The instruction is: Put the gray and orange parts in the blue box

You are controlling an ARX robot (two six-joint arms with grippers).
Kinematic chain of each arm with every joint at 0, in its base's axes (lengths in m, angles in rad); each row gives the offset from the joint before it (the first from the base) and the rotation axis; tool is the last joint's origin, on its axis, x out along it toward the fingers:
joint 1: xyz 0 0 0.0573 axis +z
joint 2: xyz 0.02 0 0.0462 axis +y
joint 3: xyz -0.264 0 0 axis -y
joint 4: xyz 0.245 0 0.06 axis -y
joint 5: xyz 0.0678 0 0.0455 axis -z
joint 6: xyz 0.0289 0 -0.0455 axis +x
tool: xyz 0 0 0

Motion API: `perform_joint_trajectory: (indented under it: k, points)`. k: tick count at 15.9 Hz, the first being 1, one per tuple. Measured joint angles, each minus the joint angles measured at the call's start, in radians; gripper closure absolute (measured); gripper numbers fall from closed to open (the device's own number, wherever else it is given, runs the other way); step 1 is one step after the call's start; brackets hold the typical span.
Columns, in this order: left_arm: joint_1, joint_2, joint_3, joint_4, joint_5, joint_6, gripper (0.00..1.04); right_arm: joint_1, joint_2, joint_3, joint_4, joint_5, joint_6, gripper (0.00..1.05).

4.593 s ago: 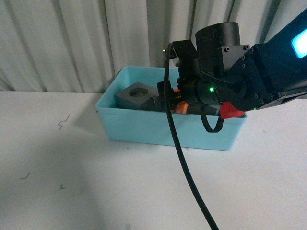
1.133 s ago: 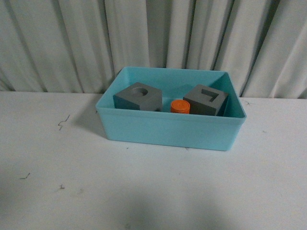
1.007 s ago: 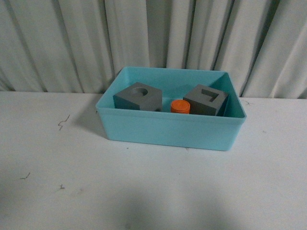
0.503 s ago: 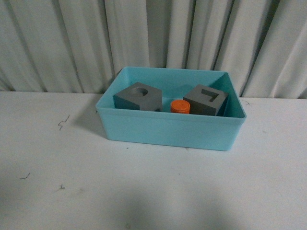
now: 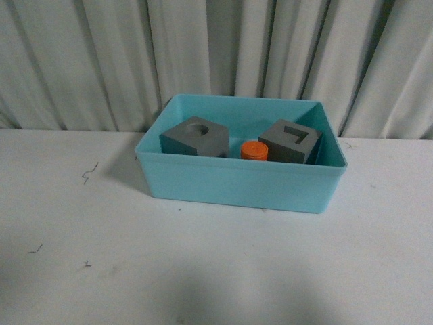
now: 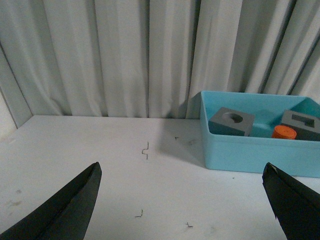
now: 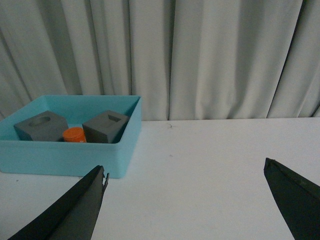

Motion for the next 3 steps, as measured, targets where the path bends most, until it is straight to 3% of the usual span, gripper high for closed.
perform_joint_trajectory:
  k: [3]
  points:
    - [0.0,0.0,0.0,0.0,0.0,0.0,0.07,0.0,0.0,0.0,0.0,0.0,0.0,0.06]
